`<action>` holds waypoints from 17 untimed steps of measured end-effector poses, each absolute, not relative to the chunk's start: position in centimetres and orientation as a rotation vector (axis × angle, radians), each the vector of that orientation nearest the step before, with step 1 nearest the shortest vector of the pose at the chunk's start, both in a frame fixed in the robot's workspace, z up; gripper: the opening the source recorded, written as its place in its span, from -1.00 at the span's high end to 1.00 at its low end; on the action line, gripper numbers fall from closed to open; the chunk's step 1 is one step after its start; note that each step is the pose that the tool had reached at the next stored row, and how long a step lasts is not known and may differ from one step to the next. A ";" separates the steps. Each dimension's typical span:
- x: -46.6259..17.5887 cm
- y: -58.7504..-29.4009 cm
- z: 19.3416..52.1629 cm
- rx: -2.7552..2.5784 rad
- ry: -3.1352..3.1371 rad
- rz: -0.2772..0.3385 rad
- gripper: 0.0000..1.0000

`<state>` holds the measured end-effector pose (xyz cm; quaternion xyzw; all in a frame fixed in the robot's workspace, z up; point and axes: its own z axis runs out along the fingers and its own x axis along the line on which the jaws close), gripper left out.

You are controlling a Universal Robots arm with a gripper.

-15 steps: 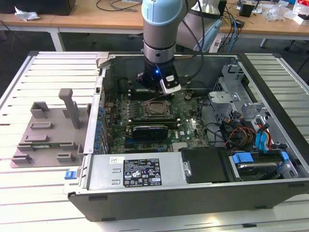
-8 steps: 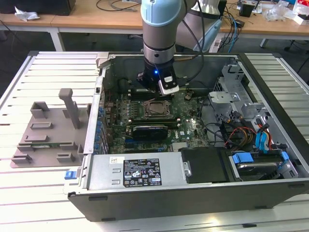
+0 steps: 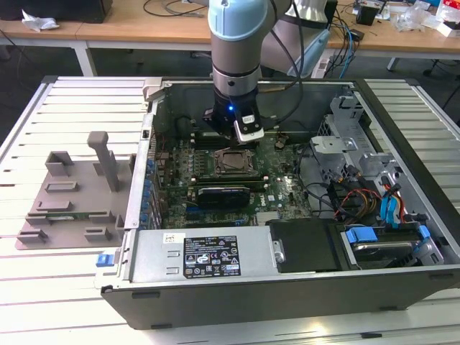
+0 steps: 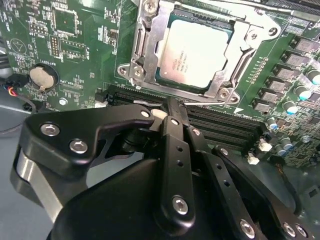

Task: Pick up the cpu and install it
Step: 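Install the first cpu locking lever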

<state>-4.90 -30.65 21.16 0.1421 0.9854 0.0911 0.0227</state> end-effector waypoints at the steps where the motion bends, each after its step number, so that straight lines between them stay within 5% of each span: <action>1: -4.9 -30.6 21.1 0.452 3.049 0.279 0.79; 17: -5.0 -29.7 20.5 0.552 3.027 0.258 0.79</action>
